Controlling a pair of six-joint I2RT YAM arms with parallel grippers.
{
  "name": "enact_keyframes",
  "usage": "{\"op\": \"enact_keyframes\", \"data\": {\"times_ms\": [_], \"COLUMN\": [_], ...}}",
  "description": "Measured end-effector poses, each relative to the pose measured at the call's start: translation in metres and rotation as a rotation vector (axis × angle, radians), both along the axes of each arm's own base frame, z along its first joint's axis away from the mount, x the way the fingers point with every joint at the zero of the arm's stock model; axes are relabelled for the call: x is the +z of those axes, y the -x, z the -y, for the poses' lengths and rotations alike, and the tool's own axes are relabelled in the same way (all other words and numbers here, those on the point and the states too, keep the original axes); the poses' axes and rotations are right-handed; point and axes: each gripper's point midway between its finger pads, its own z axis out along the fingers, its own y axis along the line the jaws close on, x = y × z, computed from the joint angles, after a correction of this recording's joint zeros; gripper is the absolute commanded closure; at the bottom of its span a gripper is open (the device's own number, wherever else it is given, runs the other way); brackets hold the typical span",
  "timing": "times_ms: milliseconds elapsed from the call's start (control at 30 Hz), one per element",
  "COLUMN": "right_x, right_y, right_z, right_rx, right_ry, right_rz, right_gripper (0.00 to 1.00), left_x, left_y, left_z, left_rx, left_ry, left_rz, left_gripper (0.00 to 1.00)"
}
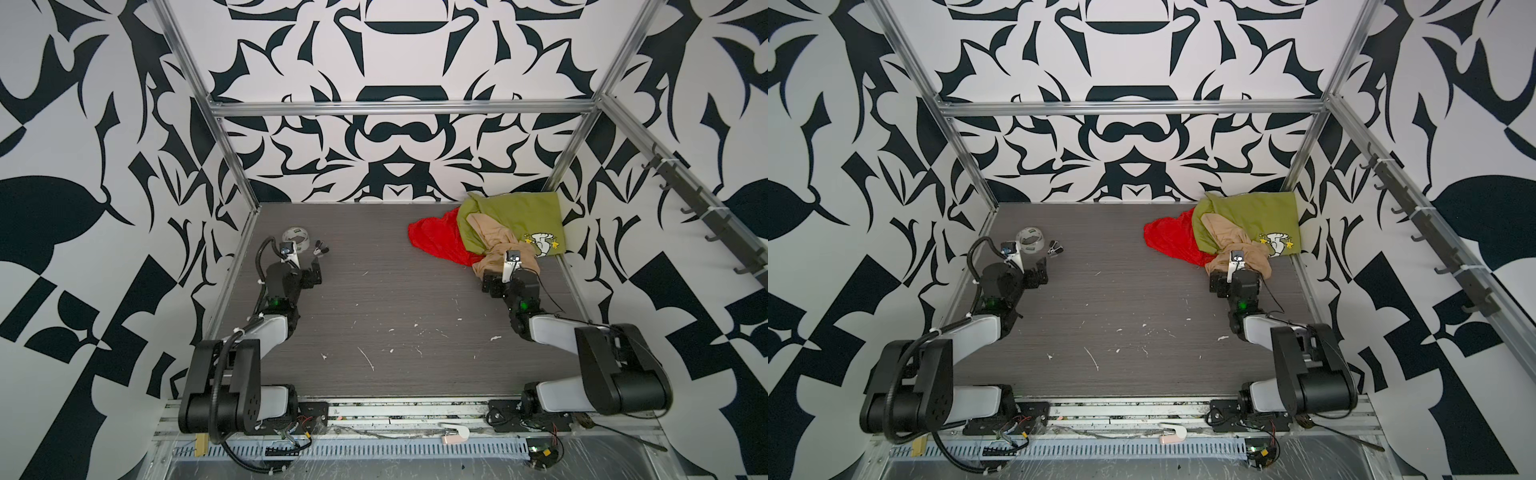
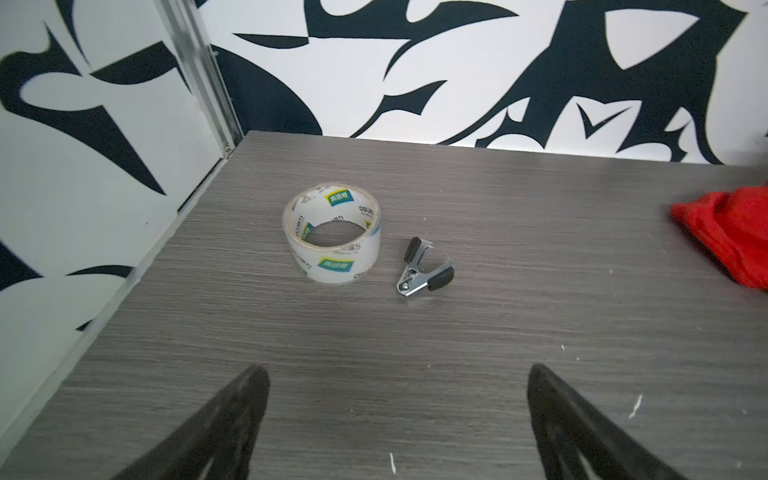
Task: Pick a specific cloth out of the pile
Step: 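Reach both grippers toward the cloth pile, left gripper toward the red cloth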
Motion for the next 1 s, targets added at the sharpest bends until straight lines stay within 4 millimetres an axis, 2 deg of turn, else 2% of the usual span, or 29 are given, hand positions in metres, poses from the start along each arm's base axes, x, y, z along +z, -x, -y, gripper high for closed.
{"op": "enact_keyframes", "data": {"times_ms": [133, 233, 300, 400, 500, 733, 867, 1000], "right_x": [0.058, 0.091, 0.110, 0.131, 0.140, 0.143, 0.140, 0.133], "right_y": [-0.004, -0.006, -0.008, -0.010, -0.011, -0.019, -0.026, -0.038], "right_z": [0.002, 0.002, 0.002, 0.002, 0.001, -0.003, -0.006, -0.012], "right_rx": [-0.020, -0.034, -0.041, -0.049, -0.058, -0.061, -0.065, -0.057], "right_ry": [-0.031, -0.057, -0.075, -0.106, -0.139, -0.200, -0.233, -0.282], "right_rz": [0.112, 0.152, 0.166, 0.182, 0.177, 0.133, 0.099, 0.070], "right_gripper": [0.01, 0.01, 0.01, 0.01, 0.01, 0.01, 0.01, 0.01], "left_x": [0.043, 0.068, 0.076, 0.076, 0.077, 0.092, 0.090, 0.078], "left_y": [-0.011, -0.018, -0.021, -0.019, -0.018, -0.037, -0.047, -0.059], "left_z": [-0.012, -0.015, -0.012, 0.003, 0.030, 0.103, 0.137, 0.169], "left_rx": [0.095, 0.137, 0.142, 0.124, 0.067, -0.101, -0.176, -0.263], "left_ry": [0.060, 0.114, 0.140, 0.168, 0.187, 0.243, 0.273, 0.320], "left_rz": [-0.012, -0.046, -0.070, -0.121, -0.168, -0.210, -0.240, -0.262], "left_gripper": [0.01, 0.01, 0.01, 0.00, 0.00, 0.01, 0.00, 0.00]}}
